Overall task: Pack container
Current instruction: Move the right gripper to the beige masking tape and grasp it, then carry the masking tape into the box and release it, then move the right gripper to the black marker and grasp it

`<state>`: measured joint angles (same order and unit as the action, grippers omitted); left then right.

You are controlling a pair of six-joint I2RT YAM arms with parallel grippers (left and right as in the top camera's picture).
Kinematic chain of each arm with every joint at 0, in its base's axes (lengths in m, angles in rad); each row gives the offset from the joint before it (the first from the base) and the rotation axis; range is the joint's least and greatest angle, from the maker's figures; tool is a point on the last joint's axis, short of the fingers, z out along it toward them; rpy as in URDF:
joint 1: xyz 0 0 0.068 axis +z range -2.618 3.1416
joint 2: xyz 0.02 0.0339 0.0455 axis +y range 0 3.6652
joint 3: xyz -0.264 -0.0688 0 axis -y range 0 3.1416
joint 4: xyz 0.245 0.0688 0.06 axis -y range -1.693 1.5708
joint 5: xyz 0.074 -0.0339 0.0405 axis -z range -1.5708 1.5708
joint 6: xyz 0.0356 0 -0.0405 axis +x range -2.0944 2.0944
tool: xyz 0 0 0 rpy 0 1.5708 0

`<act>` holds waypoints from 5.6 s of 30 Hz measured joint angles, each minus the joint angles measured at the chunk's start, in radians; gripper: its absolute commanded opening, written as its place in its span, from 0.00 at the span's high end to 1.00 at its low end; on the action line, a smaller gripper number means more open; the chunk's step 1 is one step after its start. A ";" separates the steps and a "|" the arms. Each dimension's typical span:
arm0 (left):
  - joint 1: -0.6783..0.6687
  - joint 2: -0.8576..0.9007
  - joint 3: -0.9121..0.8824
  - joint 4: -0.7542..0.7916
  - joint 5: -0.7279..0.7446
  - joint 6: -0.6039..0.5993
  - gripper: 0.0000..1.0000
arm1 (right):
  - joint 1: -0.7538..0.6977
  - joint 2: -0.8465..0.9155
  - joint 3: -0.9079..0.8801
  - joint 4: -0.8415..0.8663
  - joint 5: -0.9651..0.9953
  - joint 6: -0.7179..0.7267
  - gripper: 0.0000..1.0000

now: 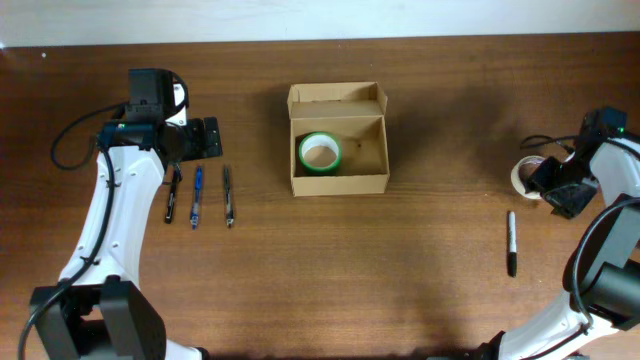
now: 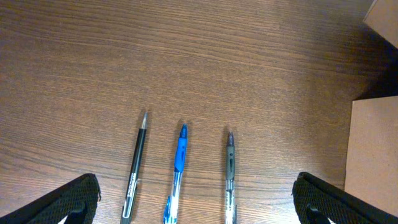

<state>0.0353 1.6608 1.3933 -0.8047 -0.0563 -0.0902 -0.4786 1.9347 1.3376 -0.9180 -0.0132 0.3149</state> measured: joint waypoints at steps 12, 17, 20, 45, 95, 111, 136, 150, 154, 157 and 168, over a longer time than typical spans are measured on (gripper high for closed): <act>0.000 0.000 0.000 0.000 0.000 0.000 0.01 | -0.011 0.000 -0.021 0.119 -0.085 0.000 0.34; 0.000 0.000 0.000 0.000 0.000 0.000 0.01 | -0.013 0.000 -0.021 0.164 -0.089 0.020 0.34; 0.000 0.000 0.000 0.000 0.000 0.000 0.01 | -0.022 0.000 -0.021 0.168 -0.082 0.041 0.34; 0.000 0.000 0.000 0.000 0.000 0.000 0.01 | -0.030 0.069 -0.021 0.144 -0.014 0.077 0.96; 0.000 0.000 0.000 0.000 0.000 0.000 0.01 | 1.005 0.275 0.633 -0.023 0.116 -0.431 0.96; 0.000 0.000 0.000 0.000 0.000 0.000 0.01 | 0.994 0.333 0.630 -0.075 0.091 -0.419 0.61; 0.000 0.000 0.000 0.000 0.000 0.000 0.01 | 0.439 -0.280 0.745 -0.287 0.263 -0.288 0.43; 0.000 0.000 0.000 0.000 0.000 0.000 0.01 | 0.201 -0.222 0.019 -0.075 0.025 -0.322 0.42; 0.000 0.000 0.000 0.000 0.000 0.000 0.01 | 0.201 -0.222 -0.098 -0.021 0.013 -0.332 0.42; 0.000 0.000 0.000 0.000 0.000 0.000 0.01 | 0.196 -0.222 -0.150 0.011 0.010 -0.338 0.42; 0.000 0.000 0.000 0.000 0.000 0.000 0.01 | 0.142 -0.222 -0.253 0.060 0.011 -0.354 0.43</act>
<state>0.0353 1.6611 1.3933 -0.8047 -0.0563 -0.0902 -0.3367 1.7123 1.0851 -0.8585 -0.0017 -0.0395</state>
